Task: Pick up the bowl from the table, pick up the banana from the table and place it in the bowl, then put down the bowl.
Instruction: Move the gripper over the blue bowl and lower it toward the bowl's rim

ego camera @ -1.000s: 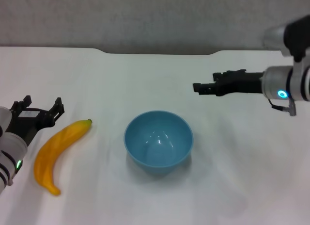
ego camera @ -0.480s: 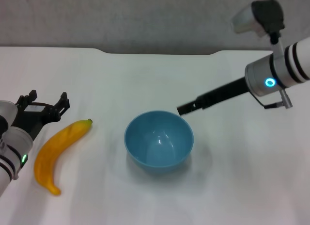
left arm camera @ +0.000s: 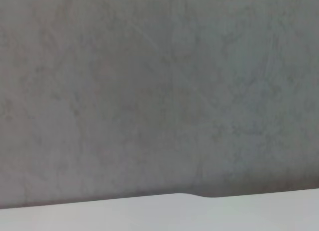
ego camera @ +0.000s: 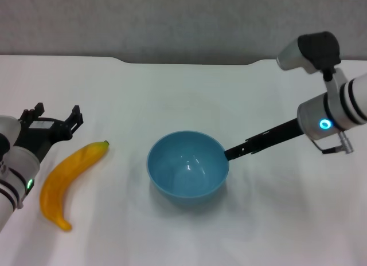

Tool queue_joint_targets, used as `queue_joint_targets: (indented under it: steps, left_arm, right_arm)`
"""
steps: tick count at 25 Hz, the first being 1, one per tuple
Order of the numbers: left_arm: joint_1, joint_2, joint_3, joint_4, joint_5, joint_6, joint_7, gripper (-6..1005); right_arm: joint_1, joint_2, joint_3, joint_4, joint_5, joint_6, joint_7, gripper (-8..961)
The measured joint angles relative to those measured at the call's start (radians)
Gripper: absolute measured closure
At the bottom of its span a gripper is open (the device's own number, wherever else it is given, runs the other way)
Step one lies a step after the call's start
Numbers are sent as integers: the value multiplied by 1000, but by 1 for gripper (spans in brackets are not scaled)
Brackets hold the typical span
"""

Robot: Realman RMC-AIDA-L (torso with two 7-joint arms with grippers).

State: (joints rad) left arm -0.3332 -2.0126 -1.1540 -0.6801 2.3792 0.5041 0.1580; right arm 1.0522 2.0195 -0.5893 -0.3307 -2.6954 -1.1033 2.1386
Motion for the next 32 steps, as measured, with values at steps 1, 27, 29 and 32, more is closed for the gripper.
queue_joint_targets:
  steps: [1, 27, 29, 32]
  left_arm:
    - [-3, 0, 0, 0, 0, 1, 0, 186]
    - [-32, -14, 9, -1, 23, -4, 1, 198]
    - [-32, -15, 10, 0, 23, -4, 1, 198]
    - [-33, -15, 10, -2, 23, -4, -4, 200]
  right_arm:
    - [1, 1, 0, 19, 5, 18, -8, 147]
    - [71, 12, 117, 325, 11, 390, -186, 188]
    - [68, 12, 139, 333, 11, 406, -207, 193]
    - [68, 11, 151, 343, 11, 420, -217, 200]
